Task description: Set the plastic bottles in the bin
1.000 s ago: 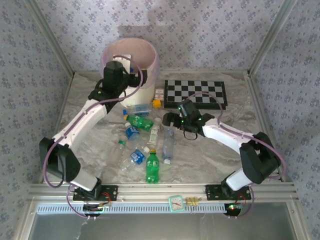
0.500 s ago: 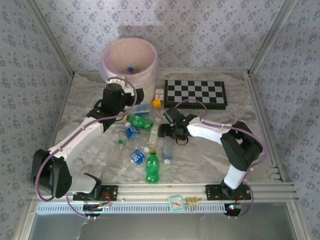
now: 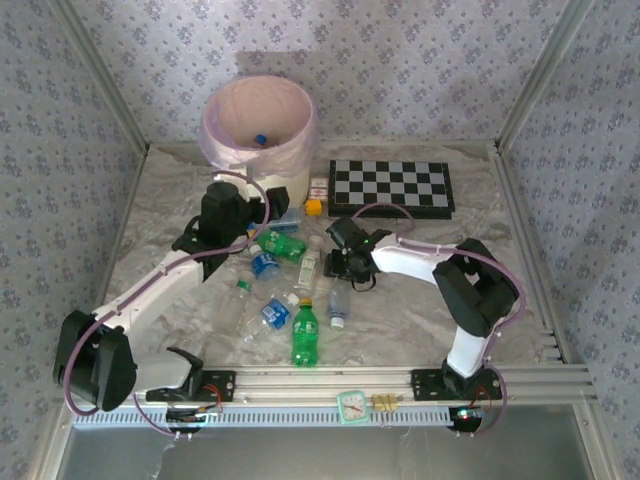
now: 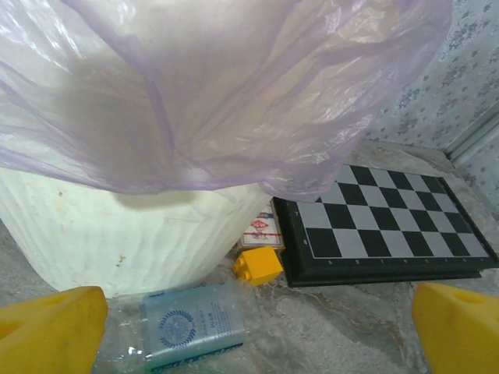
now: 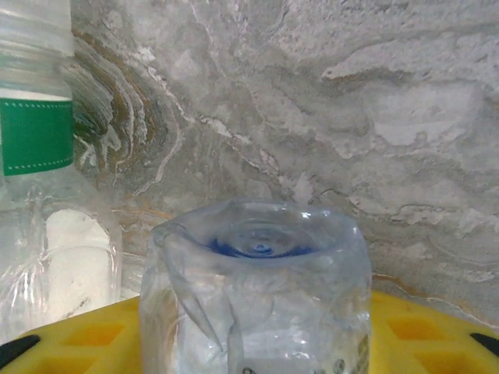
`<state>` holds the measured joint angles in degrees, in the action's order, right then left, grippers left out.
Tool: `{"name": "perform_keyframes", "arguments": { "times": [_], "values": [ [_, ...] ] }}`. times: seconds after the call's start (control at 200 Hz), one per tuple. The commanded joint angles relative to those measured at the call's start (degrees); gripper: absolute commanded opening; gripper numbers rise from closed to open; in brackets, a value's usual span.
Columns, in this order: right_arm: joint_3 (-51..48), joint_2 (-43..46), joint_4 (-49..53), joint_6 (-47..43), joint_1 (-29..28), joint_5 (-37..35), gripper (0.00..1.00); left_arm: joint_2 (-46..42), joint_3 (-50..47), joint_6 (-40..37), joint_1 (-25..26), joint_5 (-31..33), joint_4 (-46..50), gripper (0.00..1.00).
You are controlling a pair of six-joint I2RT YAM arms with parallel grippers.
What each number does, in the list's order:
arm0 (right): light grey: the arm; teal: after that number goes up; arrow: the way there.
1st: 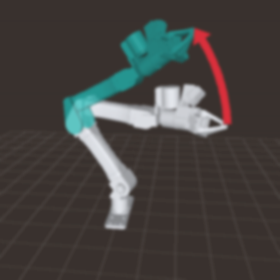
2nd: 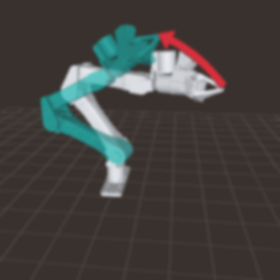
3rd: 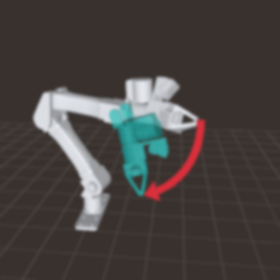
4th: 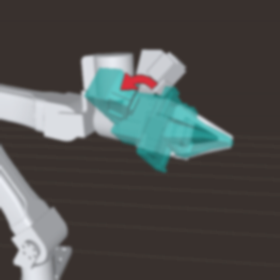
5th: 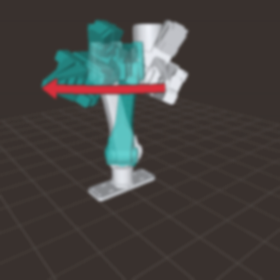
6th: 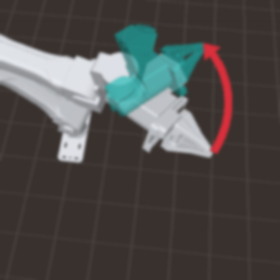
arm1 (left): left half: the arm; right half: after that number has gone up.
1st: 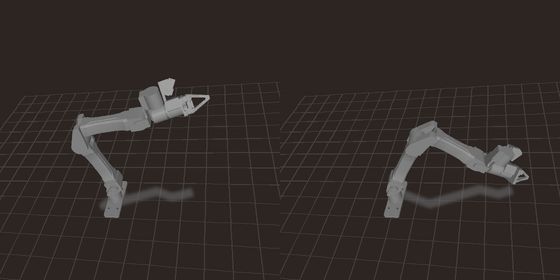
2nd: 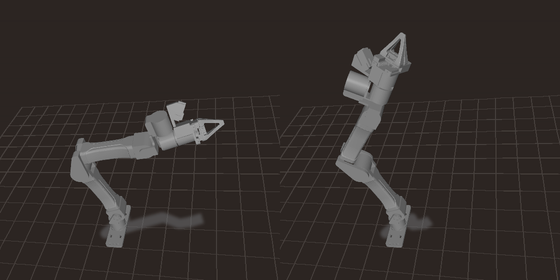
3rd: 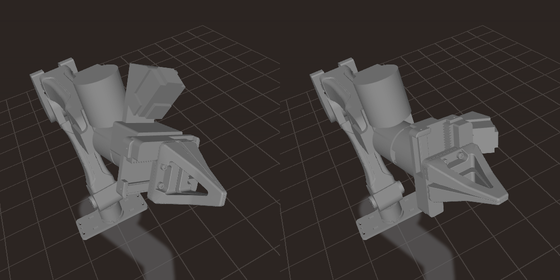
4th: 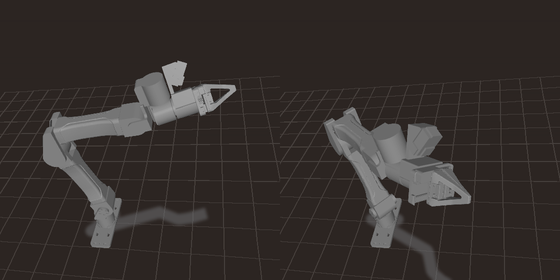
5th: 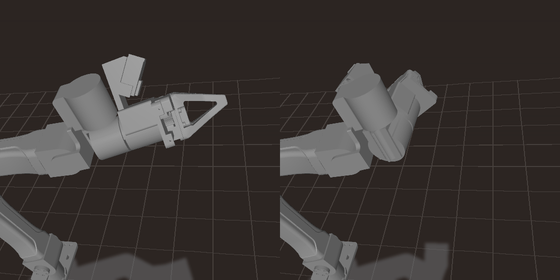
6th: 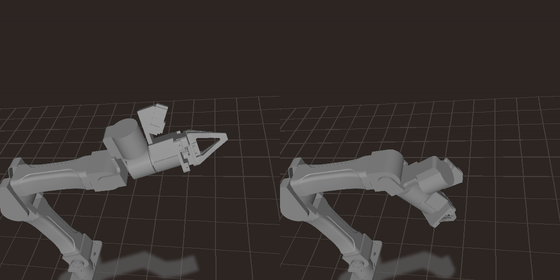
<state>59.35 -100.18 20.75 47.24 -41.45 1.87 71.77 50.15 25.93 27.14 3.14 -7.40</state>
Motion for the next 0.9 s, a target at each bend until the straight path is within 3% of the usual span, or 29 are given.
{"name": "perform_keyframes", "arguments": {
  "times": [0.0, 0.495, 0.895],
  "values": [
    [-1.79, 4.31, -1.75, 0.94, 1.64, -0.46, 0.51, -0.62, -0.58, 1.81, 0.37, -3.90, -2.52, 1.00],
    [1.06, 15.91, -17.06, -2.34, 13.75, 5.04, 0.48, 10.59, 5.45, 2.62, 3.02, -28.27, -7.44, 1.00],
    [2.99, 16.35, -23.45, -0.58, 15.47, 9.69, 0.47, 17.65, 10.49, -0.31, 8.06, -36.29, -7.10, 1.00]
  ]
}}
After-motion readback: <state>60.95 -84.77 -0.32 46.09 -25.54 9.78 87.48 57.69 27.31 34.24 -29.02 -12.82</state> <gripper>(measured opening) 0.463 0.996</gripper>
